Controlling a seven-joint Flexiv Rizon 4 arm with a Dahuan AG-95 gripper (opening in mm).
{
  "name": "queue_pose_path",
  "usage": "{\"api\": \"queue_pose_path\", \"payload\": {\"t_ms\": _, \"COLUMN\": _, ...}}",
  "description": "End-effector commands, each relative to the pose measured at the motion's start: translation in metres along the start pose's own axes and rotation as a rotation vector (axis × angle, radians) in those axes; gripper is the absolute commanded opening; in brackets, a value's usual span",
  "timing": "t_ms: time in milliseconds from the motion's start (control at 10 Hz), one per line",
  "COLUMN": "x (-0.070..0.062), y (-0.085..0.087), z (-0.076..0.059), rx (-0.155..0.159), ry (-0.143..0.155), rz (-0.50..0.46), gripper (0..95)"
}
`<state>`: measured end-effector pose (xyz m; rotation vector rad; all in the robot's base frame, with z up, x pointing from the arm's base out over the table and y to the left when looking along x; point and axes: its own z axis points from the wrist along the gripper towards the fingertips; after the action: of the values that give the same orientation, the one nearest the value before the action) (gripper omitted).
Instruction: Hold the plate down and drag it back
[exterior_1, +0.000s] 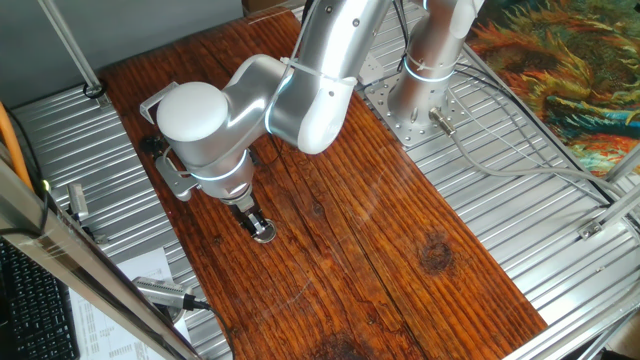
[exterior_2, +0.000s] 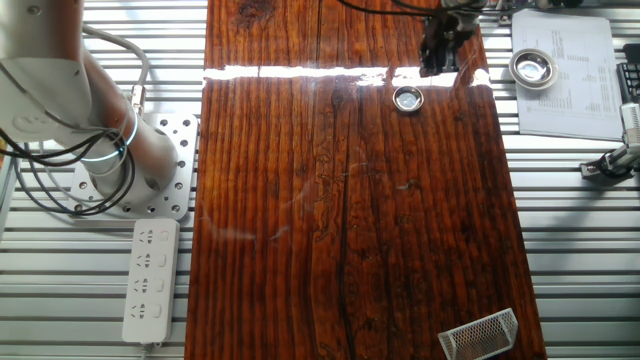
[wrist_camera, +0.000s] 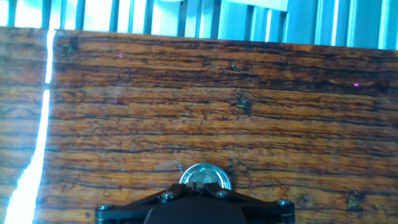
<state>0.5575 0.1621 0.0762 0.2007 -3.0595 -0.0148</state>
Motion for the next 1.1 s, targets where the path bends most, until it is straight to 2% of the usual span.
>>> {"api": "queue_pose_path", "payload": {"t_ms": 100, "x": 0.0009, "y": -0.0009, "z": -0.0002, "rx": -0.002, "ry": 0.003, "rz": -0.002, "gripper": 0.0}}
{"api": "queue_pose_path", "payload": {"t_ms": 200, "x": 0.0009, "y": -0.0009, "z": -0.0002, "rx": 0.000, "ry": 0.011, "rz": 0.003, "gripper": 0.0}}
{"api": "queue_pose_path", "payload": {"t_ms": 1100, "x": 0.0005, "y": 0.0000, "z": 0.0015, "rx": 0.002, "ry": 0.011, "rz": 0.002, "gripper": 0.0}}
